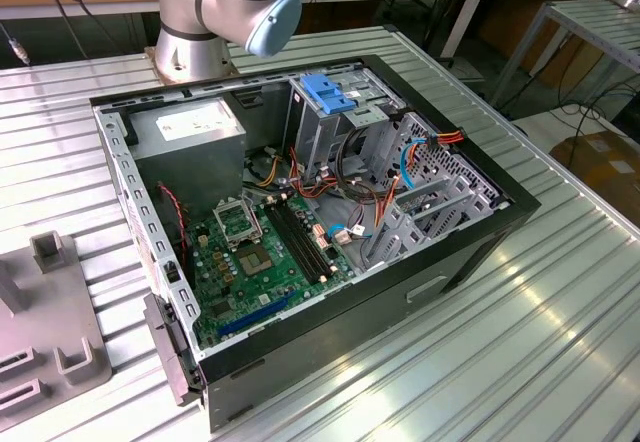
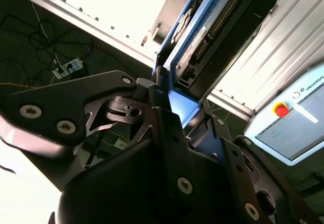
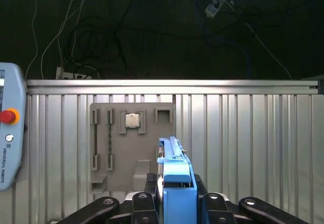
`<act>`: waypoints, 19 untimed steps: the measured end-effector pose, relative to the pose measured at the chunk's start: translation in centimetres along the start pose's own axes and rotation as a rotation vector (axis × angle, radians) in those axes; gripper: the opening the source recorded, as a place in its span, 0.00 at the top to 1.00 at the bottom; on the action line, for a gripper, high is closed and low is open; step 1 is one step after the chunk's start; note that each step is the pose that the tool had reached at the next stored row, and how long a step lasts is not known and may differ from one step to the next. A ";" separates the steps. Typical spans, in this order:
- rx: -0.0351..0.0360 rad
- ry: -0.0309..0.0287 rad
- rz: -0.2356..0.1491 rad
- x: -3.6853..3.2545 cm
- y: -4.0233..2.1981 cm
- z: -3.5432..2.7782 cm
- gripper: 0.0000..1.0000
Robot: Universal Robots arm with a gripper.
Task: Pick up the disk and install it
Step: 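Pick up the disk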
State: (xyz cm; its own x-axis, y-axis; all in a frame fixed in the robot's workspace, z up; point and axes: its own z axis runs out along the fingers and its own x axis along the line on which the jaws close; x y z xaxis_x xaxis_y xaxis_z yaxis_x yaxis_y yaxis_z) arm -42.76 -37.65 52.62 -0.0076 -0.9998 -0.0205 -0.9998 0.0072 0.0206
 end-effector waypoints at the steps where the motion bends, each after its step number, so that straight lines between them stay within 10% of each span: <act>1: 0.0001 0.0000 0.000 0.00 -0.20 0.00 0.63; 19: 0.0001 0.0000 0.000 -0.03 -3.84 -0.07 0.63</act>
State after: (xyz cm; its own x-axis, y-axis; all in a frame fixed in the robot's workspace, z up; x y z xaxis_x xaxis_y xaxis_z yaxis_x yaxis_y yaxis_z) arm -38.92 -37.65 52.62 -0.0077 -0.9998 -0.0204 -0.9998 0.0073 0.0205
